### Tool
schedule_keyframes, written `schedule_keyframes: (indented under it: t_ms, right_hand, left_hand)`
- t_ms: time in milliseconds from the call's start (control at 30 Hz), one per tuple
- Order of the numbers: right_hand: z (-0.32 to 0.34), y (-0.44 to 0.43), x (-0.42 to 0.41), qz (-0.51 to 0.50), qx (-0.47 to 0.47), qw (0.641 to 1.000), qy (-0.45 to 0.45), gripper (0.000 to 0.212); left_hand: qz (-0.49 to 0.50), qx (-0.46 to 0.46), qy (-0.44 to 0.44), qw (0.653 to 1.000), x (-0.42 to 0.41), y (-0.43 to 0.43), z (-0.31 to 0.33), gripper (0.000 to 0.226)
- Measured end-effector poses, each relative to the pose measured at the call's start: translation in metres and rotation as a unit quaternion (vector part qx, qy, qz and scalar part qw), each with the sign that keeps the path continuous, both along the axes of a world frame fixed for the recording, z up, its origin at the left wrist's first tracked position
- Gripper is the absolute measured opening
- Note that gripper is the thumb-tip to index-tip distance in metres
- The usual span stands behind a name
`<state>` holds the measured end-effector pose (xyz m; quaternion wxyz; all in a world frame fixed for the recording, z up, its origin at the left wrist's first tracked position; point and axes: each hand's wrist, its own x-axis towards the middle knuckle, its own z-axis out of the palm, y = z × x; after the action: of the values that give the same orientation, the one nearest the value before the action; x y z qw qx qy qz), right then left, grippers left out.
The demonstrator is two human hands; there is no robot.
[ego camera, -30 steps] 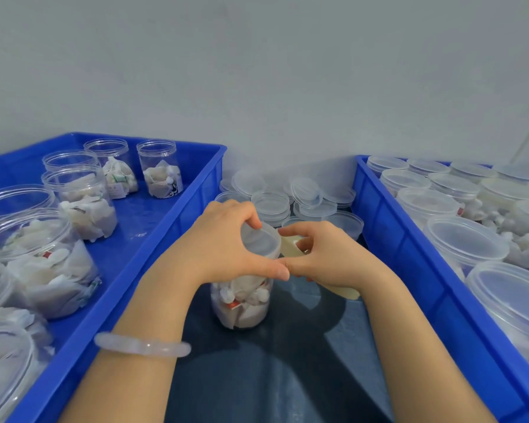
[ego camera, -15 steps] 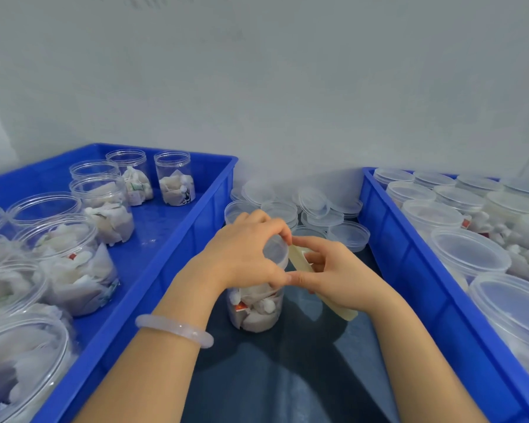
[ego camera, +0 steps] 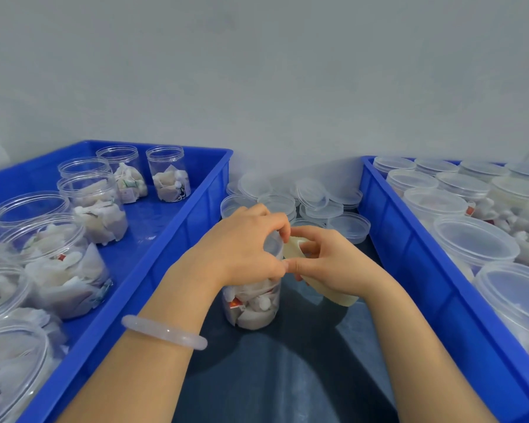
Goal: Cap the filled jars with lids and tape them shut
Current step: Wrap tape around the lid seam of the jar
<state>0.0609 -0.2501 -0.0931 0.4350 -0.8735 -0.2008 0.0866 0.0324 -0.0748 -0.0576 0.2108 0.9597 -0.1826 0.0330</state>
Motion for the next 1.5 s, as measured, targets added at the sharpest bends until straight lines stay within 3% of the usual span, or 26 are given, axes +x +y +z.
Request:
schedule_keyframes:
  t_ms: [67, 167, 367, 533, 667, 967, 1100, 1200, 1300, 1400, 1433, 1500]
  right_hand:
    - [-0.002, -0.002, 0.002, -0.01, 0.019, 1.0, 0.02, 0.067]
    - [-0.001, -0.004, -0.001, 0.02, 0.052, 0.998, 0.027, 0.046]
    - [-0.011, 0.004, -0.01, 0.003, 0.109, 0.992, -0.058, 0.024]
    - [-0.03, 0.013, -0.031, -0.094, 0.087, 0.977, -0.169, 0.027]
    - [-0.026, 0.017, -0.039, -0.119, 0.051, 0.977, -0.169, 0.037]
    - [-0.013, 0.024, -0.064, -0.139, -0.065, 0.963, -0.22, 0.011]
    - [-0.009, 0.021, -0.077, -0.113, -0.036, 0.957, -0.264, 0.005]
    - [-0.005, 0.013, -0.088, -0.107, 0.005, 0.943, -0.316, 0.013]
    - [-0.008, -0.005, -0.055, -0.159, -0.072, 0.964, -0.201, 0.022]
    - [-0.028, -0.003, -0.03, -0.165, -0.104, 0.975, -0.103, 0.013]
    - [-0.039, 0.003, -0.025, -0.159, -0.116, 0.976, -0.098, 0.008]
    - [-0.06, 0.012, -0.022, -0.137, -0.138, 0.975, -0.109, 0.008]
  left_hand:
    - [0.005, 0.048, -0.014, 0.999, 0.001, -0.008, 0.001, 0.026]
    - [0.005, 0.047, -0.035, 0.998, -0.002, -0.009, -0.003, 0.022]
    - [0.001, 0.045, -0.078, 0.996, -0.003, -0.005, -0.009, 0.017]
    - [0.004, 0.038, -0.091, 0.995, -0.001, -0.006, -0.01, 0.017]
    - [0.024, 0.028, -0.119, 0.992, -0.002, -0.012, -0.011, 0.015]
    - [0.059, 0.0, -0.118, 0.991, -0.003, -0.017, -0.011, 0.013]
    - [0.099, 0.013, -0.117, 0.988, 0.002, -0.018, -0.013, 0.011]
    - [0.155, 0.043, -0.085, 0.983, 0.012, -0.008, -0.005, 0.009]
    - [0.093, 0.042, -0.05, 0.994, 0.012, -0.007, -0.002, 0.015]
    - [0.055, 0.067, -0.05, 0.995, 0.012, -0.005, -0.005, 0.021]
    - [0.045, 0.044, -0.073, 0.995, 0.011, -0.003, -0.008, 0.031]
    - [0.059, -0.153, -0.205, 0.965, 0.003, 0.0, -0.016, 0.04]
